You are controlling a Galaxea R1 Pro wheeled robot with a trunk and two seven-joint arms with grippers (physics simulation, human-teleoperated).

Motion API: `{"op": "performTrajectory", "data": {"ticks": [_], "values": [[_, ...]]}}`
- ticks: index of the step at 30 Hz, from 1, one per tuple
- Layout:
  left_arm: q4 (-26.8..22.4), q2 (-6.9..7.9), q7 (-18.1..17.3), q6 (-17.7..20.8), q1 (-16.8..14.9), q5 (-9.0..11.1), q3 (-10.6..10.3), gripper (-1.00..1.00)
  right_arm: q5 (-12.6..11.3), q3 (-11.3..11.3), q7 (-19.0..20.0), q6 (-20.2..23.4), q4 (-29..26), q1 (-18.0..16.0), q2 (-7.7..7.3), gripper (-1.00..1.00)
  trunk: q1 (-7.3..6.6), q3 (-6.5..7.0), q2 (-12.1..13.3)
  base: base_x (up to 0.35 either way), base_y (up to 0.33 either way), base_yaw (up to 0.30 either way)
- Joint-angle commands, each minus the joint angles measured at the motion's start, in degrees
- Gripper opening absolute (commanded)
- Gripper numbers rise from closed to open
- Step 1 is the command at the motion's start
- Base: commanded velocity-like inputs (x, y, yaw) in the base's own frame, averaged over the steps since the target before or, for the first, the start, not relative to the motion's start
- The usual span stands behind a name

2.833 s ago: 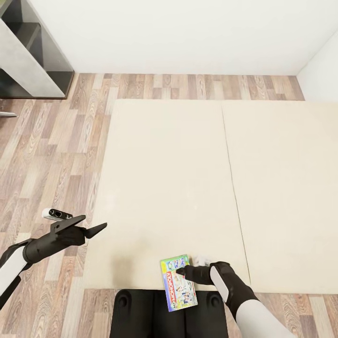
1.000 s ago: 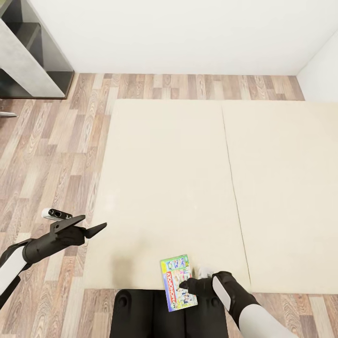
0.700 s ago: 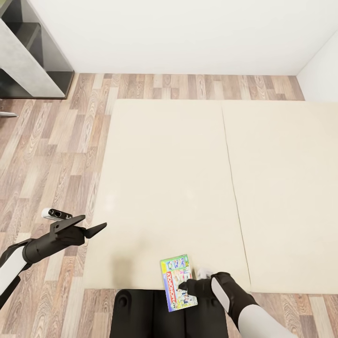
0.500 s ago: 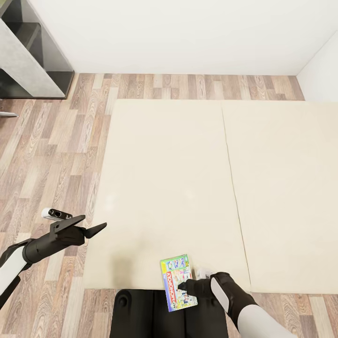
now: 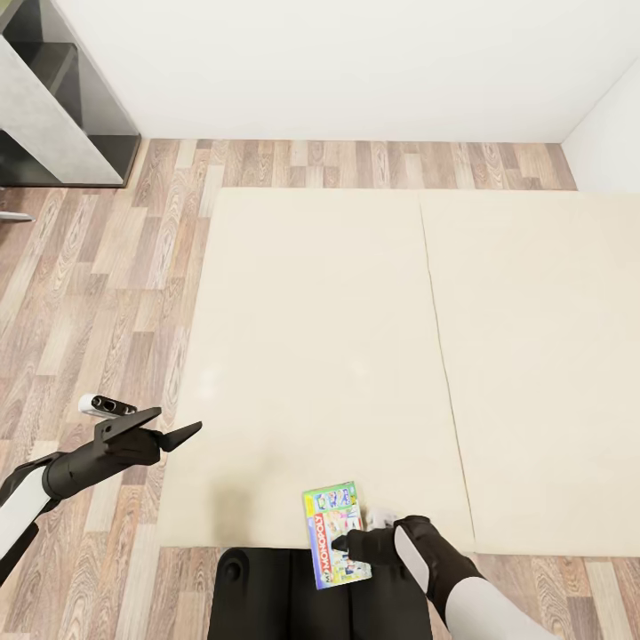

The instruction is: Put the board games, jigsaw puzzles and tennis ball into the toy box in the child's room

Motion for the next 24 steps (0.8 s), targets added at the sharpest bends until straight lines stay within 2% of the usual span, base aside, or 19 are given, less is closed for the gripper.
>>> {"op": "performTrajectory", "data": {"ticks": [1, 10, 20, 24], "values": [[0.0, 0.06, -0.1, 0.3, 0.0, 0.2, -0.1, 1.00, -0.6, 0.3, -0.2, 0.3, -0.1, 0.0, -0.01, 1.00, 0.03, -0.06, -0.1, 0.000, 0.000, 0.000], [0.0, 0.06, -0.1, 0.3, 0.0, 0.2, -0.2, 1.00, -0.7, 0.3, 0.3, 0.3, -0.1, 0.0, 0.35, 1.00, 0.03, -0.06, -0.1, 0.000, 0.000, 0.000], [0.0, 0.06, -0.1, 0.3, 0.0, 0.3, -0.2, 1.00, -0.7, 0.6, 0.7, 0.3, -0.6, 0.0, 3.17, 1.00, 0.03, -0.06, -0.1, 0.000, 0.000, 0.000], [0.0, 0.06, -0.1, 0.3, 0.0, 0.3, -0.2, 1.00, -0.7, 0.7, 0.8, 0.4, -0.8, 0.0, 3.19, 1.00, 0.03, -0.06, -0.1, 0.000, 0.000, 0.000]]}}
